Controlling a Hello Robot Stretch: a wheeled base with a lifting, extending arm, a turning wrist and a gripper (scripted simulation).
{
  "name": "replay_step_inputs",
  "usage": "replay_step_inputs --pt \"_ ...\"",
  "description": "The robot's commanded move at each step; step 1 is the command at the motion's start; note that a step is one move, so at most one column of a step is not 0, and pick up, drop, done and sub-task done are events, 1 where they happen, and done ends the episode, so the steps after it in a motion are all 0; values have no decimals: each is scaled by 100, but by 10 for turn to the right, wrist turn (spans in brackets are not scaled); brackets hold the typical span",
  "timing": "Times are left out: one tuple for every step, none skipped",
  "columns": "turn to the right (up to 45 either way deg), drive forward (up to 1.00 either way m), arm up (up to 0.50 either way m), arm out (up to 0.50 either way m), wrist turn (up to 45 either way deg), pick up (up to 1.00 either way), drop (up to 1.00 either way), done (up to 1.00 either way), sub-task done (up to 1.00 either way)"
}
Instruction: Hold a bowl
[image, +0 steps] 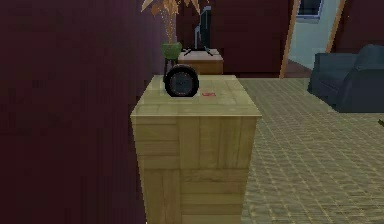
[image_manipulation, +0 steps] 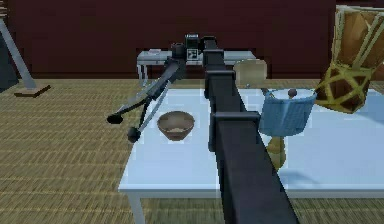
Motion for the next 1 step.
replay_step_inputs --pt "0 0 0 0 450 0 0 0 0"
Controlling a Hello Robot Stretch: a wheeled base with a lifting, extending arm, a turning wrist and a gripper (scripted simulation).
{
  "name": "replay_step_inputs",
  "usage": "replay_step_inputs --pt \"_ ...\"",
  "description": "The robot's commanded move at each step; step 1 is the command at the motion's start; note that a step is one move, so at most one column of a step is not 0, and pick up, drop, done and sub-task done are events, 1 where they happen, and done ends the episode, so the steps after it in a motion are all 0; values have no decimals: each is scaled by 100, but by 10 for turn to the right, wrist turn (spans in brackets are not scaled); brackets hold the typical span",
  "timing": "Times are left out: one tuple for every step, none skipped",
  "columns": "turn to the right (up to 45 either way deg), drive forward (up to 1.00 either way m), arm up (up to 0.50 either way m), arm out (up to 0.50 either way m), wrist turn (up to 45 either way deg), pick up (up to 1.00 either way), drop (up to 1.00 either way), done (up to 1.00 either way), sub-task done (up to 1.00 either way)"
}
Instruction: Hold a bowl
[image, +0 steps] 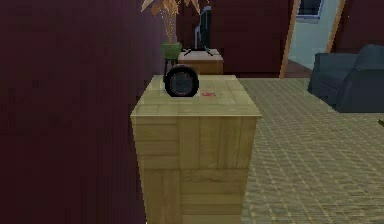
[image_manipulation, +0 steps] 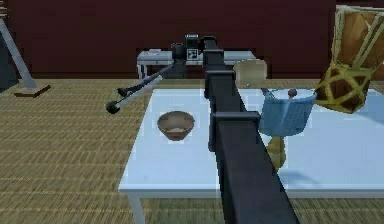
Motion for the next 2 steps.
replay_step_inputs --pt "0 0 0 0 450 0 0 0 0" --pt "0 0 0 0 360 0 0 0 0"
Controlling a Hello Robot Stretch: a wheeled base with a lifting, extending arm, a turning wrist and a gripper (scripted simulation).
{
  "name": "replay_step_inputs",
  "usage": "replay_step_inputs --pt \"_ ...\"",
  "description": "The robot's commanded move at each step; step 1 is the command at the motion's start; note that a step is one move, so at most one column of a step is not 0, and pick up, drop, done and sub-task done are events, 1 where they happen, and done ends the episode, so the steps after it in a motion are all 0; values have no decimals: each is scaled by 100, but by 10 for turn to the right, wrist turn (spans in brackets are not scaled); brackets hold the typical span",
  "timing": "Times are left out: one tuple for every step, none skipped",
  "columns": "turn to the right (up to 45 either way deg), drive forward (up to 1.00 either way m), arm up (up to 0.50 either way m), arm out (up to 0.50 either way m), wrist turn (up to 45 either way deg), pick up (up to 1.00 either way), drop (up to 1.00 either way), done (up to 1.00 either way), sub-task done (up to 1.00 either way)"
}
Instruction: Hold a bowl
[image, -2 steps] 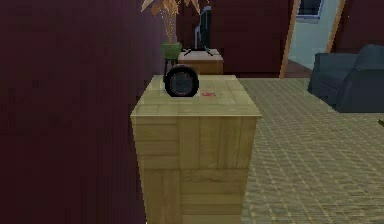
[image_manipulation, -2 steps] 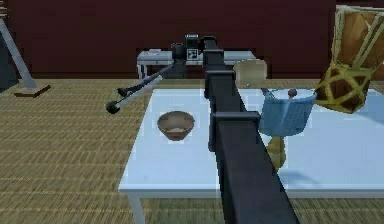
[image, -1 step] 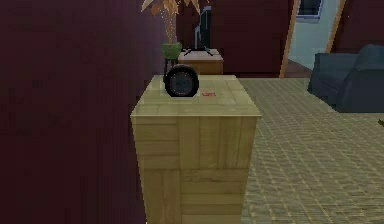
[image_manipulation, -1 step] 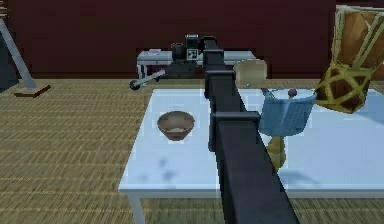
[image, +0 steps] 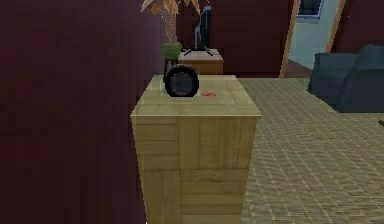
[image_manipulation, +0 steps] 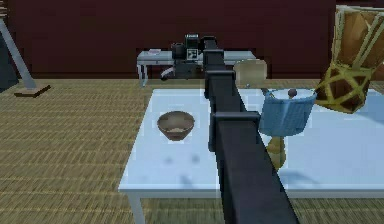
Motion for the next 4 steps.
replay_step_inputs --pt "0 0 -26 0 0 0 0 0 0" --pt "0 0 0 0 0 100 0 0 0" --pt "0 0 10 0 0 0 0 0 0" --pt "0 0 0 0 0 0 0 100 0"
